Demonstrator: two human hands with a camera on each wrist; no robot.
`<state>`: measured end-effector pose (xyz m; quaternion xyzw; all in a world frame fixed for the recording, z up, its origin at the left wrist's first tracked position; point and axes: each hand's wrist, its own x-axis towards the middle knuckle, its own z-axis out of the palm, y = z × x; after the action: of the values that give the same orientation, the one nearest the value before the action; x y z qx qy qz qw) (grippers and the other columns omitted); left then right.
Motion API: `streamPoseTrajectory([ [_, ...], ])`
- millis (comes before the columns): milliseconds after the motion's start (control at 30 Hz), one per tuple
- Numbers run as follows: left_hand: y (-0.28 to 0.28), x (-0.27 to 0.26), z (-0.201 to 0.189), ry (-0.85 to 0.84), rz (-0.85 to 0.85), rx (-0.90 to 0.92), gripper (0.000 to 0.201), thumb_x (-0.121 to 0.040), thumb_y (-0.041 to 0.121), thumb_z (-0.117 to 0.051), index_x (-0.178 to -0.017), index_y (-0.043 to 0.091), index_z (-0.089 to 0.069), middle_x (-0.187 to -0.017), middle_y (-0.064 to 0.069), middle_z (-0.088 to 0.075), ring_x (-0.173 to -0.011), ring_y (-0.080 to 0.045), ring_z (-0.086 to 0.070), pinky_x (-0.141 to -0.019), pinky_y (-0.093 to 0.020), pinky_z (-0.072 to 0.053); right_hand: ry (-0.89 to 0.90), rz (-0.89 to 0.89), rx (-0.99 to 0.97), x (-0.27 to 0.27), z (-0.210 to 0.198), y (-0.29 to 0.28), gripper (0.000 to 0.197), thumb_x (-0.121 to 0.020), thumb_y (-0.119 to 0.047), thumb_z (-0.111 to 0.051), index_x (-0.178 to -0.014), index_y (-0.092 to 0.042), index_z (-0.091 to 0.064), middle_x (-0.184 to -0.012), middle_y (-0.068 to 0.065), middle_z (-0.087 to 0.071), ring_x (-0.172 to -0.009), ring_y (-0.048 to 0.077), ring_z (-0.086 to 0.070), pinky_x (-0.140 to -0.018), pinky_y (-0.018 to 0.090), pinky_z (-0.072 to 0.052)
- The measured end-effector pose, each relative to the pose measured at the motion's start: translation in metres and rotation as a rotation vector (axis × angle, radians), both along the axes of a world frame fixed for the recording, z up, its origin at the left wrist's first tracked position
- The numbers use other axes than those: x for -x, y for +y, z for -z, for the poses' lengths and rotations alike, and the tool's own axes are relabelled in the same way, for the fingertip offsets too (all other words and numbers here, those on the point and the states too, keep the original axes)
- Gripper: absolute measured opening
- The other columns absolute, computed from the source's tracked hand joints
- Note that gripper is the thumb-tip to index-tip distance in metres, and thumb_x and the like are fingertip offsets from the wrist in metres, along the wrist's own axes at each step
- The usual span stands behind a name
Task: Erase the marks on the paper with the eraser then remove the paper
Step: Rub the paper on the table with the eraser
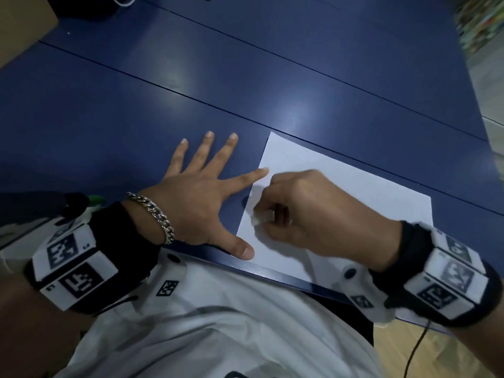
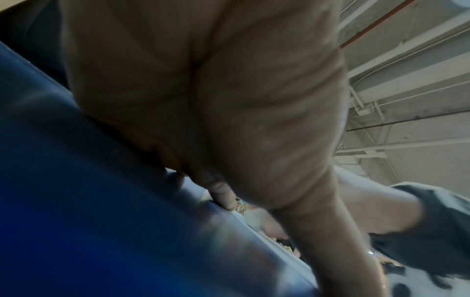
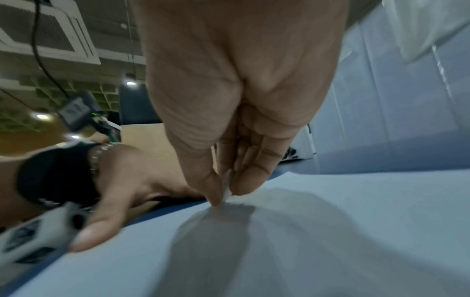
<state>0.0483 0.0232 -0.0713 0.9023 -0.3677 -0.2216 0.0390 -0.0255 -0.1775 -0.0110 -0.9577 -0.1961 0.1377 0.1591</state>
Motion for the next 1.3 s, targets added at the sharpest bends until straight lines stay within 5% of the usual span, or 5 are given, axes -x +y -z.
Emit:
streamPoseTrajectory([
  [167,0.000,0.000,0.000,0.006,0.000,-0.009,0.130,-0.041,0.110,-0.048,-0.139,0.072,0.030,-0.156,0.003,0.051,-0.146,-0.031,0.044,-0.118,-0.064,0.019,-0.130,0.184,0.038,-0.020,0.007,-0.014,0.010,-0.081,-0.022,-0.077,-0.091,-0.021,-0.077,-0.078,-0.013,-0.057,-0.067,0.011,-0.056,-0.070,0.032,-0.053],
  [333,0.000,0.000,0.000,-0.001,0.002,-0.007,0.129,-0.041,0.110,-0.047,-0.139,0.073,0.029,-0.156,0.003,0.051,-0.145,-0.031,0.045,-0.118,-0.065,0.018,-0.020,-0.012,-0.021,0.000,0.003,0.003,0.005,-0.079,-0.018,-0.078,-0.084,-0.019,-0.077,-0.073,-0.022,-0.047,-0.068,0.002,-0.042,-0.067,0.016,-0.041],
  [533,-0.002,0.001,-0.003,0.013,0.000,-0.024,0.130,-0.043,0.108,-0.051,-0.135,0.073,0.033,-0.157,0.001,0.050,-0.145,-0.032,0.045,-0.118,-0.065,0.018,-0.140,0.205,0.061,-0.030,0.005,-0.016,0.012,-0.085,-0.022,-0.072,-0.094,-0.016,-0.078,-0.082,-0.003,-0.067,-0.072,0.019,-0.063,-0.072,0.036,-0.053],
  [700,-0.002,-0.001,-0.002,0.009,0.004,-0.030,0.130,-0.041,0.110,-0.047,-0.137,0.073,0.032,-0.155,0.004,0.053,-0.145,-0.031,0.045,-0.119,-0.065,0.018,-0.003,0.037,-0.032,-0.002,0.004,0.003,0.009,-0.078,-0.022,-0.077,-0.087,-0.020,-0.077,-0.075,-0.018,-0.053,-0.067,0.004,-0.046,-0.066,0.012,-0.040],
  [1300,-0.003,0.000,-0.003,0.023,0.000,-0.032,0.128,-0.043,0.109,-0.049,-0.134,0.073,0.035,-0.154,0.004,0.054,-0.144,-0.030,0.047,-0.118,-0.064,0.020,-0.125,0.228,0.079,-0.023,0.006,-0.012,0.012,-0.085,-0.020,-0.070,-0.095,-0.017,-0.075,-0.089,0.000,-0.069,-0.082,0.022,-0.065,-0.075,0.037,-0.053],
])
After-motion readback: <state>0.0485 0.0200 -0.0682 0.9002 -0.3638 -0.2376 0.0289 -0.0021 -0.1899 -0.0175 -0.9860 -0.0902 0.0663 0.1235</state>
